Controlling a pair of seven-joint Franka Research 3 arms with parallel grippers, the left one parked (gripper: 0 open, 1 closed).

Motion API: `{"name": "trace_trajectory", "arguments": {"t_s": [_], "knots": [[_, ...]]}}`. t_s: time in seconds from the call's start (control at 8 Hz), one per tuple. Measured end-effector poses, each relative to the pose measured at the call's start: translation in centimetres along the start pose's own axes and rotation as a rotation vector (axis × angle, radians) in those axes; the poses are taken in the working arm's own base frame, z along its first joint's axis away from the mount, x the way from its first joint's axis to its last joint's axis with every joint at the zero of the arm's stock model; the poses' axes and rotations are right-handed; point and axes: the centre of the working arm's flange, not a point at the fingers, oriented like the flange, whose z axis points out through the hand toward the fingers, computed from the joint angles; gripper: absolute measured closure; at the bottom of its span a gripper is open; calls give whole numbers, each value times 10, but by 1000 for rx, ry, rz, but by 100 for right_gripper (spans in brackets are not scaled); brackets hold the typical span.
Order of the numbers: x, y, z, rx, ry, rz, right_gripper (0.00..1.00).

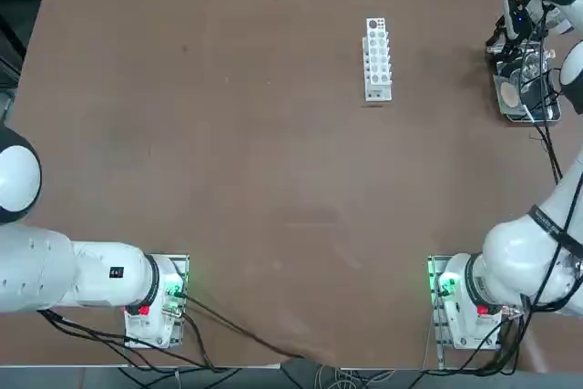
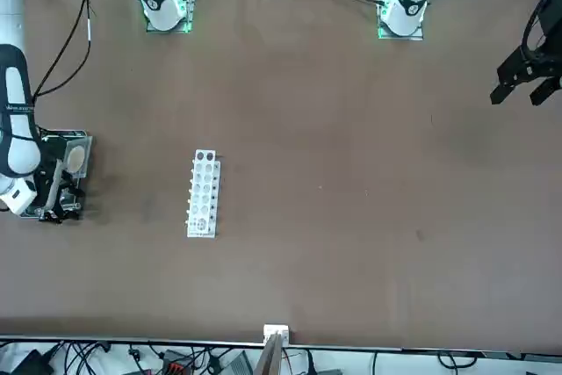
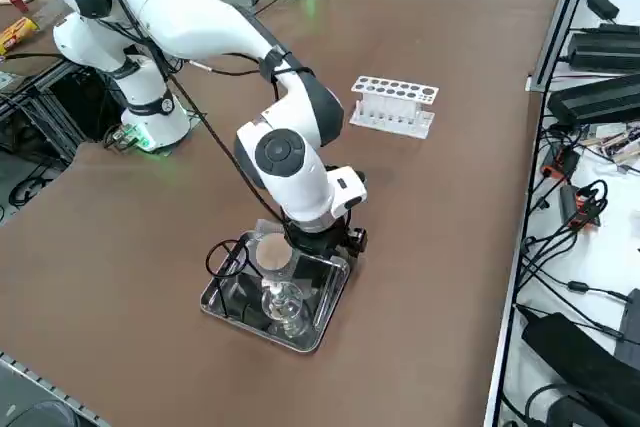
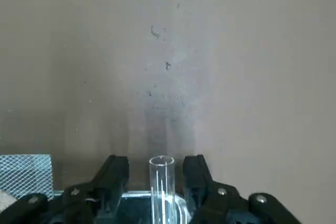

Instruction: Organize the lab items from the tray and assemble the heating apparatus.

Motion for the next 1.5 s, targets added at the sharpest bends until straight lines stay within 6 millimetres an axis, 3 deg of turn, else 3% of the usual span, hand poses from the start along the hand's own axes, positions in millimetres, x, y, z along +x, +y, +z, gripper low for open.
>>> {"name": "trace_trajectory", "arguments": {"t_s": [0.75, 1.25, 1.5], "knots": [[-3, 4, 2, -8, -5, -1, 46], [-2, 10, -4, -24, -11, -4, 77], [0, 14, -7, -33, -9, 2, 78]]}}
